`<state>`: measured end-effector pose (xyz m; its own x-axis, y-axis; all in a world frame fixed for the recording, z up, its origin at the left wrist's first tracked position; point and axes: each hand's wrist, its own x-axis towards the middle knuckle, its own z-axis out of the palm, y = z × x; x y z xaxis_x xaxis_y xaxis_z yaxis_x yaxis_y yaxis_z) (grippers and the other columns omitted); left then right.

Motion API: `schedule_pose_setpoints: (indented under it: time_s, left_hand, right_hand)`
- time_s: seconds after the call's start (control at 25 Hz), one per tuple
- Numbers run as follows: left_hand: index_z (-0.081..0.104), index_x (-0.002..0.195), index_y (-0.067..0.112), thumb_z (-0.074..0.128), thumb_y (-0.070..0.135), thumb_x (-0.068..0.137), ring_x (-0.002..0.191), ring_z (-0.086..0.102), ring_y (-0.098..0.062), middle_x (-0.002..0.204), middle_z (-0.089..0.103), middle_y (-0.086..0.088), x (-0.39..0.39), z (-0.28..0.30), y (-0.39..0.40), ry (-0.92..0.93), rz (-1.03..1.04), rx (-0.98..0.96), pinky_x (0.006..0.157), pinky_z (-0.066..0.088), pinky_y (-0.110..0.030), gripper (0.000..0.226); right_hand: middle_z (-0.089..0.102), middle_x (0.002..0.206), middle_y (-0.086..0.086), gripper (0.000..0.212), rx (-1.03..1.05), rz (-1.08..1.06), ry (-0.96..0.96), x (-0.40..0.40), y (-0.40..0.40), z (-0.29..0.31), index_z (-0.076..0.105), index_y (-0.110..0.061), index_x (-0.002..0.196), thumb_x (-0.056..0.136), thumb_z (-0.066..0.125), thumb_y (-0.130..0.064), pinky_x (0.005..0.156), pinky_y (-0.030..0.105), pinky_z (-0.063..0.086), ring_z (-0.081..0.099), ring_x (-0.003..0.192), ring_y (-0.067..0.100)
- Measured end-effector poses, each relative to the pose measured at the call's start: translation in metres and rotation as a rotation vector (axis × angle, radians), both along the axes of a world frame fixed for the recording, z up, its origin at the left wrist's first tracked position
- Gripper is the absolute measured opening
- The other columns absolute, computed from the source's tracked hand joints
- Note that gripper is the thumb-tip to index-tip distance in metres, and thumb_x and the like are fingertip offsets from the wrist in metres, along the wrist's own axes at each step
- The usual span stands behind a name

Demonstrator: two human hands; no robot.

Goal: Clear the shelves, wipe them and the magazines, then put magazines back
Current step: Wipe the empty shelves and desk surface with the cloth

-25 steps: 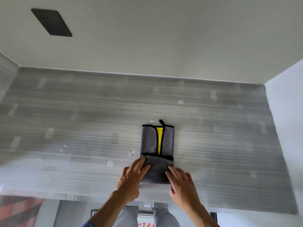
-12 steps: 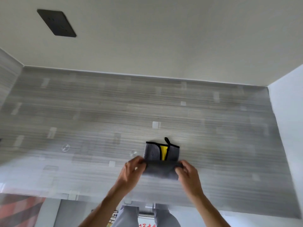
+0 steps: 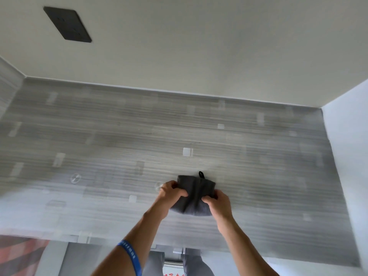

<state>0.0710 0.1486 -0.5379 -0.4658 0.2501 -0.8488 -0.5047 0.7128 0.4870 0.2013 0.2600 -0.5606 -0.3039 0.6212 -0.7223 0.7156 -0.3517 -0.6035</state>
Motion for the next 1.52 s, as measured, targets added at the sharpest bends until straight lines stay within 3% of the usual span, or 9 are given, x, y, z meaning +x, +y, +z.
schedule_pose_setpoints:
  time_s: [0.16,0.28,0.44,0.6,0.8,1.04,1.28,1.44,1.52]
  left_hand:
    - [0.07,0.101,0.012,0.068,0.001,0.061,0.09,0.068,-0.032,0.099,0.072,-0.017,-0.001,0.047,-0.018,-0.199,0.187,0.295,0.081,0.057,-0.05,0.042]
    - [0.073,0.079,0.009,0.057,0.006,0.052,0.07,0.068,-0.026,0.079,0.07,-0.015,-0.011,0.088,-0.027,-0.36,0.25,0.47,0.062,0.054,-0.032,0.032]
    - [0.07,0.093,0.009,0.056,0.009,0.053,0.075,0.066,-0.023,0.084,0.069,-0.012,-0.032,0.136,-0.022,-0.311,-0.042,0.506,0.066,0.051,-0.028,0.042]
    - [0.066,0.101,0.027,0.063,0.015,0.055,0.091,0.065,-0.022,0.094,0.07,-0.001,-0.051,0.139,-0.017,0.011,-0.158,0.421,0.081,0.051,-0.038,0.048]
    - [0.052,0.128,0.033,0.072,0.018,0.08,0.11,0.057,-0.012,0.123,0.058,0.01,-0.031,0.127,-0.026,0.321,-0.226,0.395,0.086,0.047,-0.027,0.054]
    - [0.068,0.116,0.015,0.077,0.035,0.075,0.11,0.067,-0.024,0.113,0.072,-0.01,0.016,0.123,-0.039,-0.12,-0.182,0.699,0.097,0.053,-0.04,0.047]
    - [0.071,0.107,0.005,0.07,0.007,0.068,0.101,0.068,-0.035,0.106,0.071,-0.023,0.072,0.113,-0.007,-0.085,0.118,0.728,0.089,0.053,-0.039,0.039]
    - [0.073,0.1,0.005,0.065,0.007,0.062,0.091,0.068,-0.031,0.097,0.071,-0.021,0.126,0.12,0.029,-0.143,0.187,0.69,0.083,0.052,-0.036,0.039]
    - [0.07,0.108,0.011,0.066,0.008,0.062,0.091,0.068,-0.028,0.099,0.07,-0.019,0.149,0.118,0.04,-0.091,0.196,0.651,0.081,0.054,-0.036,0.046]
  right_hand:
    - [0.069,0.086,0.011,0.033,-0.308,-0.249,0.35,0.024,0.0,0.03,0.065,-0.005,0.092,0.063,0.078,-0.014,0.066,0.034,0.049,0.064,0.08,0.026]
    - [0.065,0.112,0.019,0.073,-0.771,-0.577,0.683,0.037,-0.004,0.058,0.064,-0.007,0.123,0.064,0.09,-0.041,0.078,0.04,0.055,0.065,0.094,0.032]
    - [0.056,0.138,0.026,0.086,-0.898,-0.47,0.796,0.015,-0.028,0.109,0.054,-0.003,0.138,0.093,0.033,-0.072,0.097,0.053,0.049,0.058,0.124,0.039]
    - [0.054,0.142,0.022,0.058,-0.717,-0.442,0.902,0.001,-0.035,0.16,0.064,-0.007,0.13,0.087,0.07,-0.045,0.101,0.055,0.046,0.055,0.129,0.038]
    - [0.07,0.118,0.021,0.039,-0.361,-0.479,0.671,0.0,-0.049,0.157,0.064,-0.001,0.124,0.085,0.06,0.0,0.095,0.047,0.051,0.069,0.107,0.033]
    - [0.071,0.108,0.026,0.025,-0.341,-0.283,0.583,0.01,-0.046,0.166,0.07,0.001,0.108,0.086,0.06,-0.001,0.08,0.044,0.057,0.069,0.097,0.036]
    - [0.072,0.094,-0.008,0.043,0.346,0.073,0.384,0.042,-0.009,0.142,0.063,-0.03,0.106,0.07,0.086,-0.021,0.073,0.016,0.051,0.068,0.088,0.009]
    - [0.068,0.123,0.02,0.055,-0.476,-0.101,0.638,0.091,0.027,0.141,0.064,-0.004,0.124,0.076,0.078,-0.027,0.1,0.042,0.05,0.066,0.113,0.031]
    - [0.067,0.12,0.027,0.062,-0.685,-0.164,0.635,0.106,0.035,0.142,0.067,0.002,0.118,0.07,0.086,-0.031,0.091,0.046,0.054,0.069,0.107,0.036]
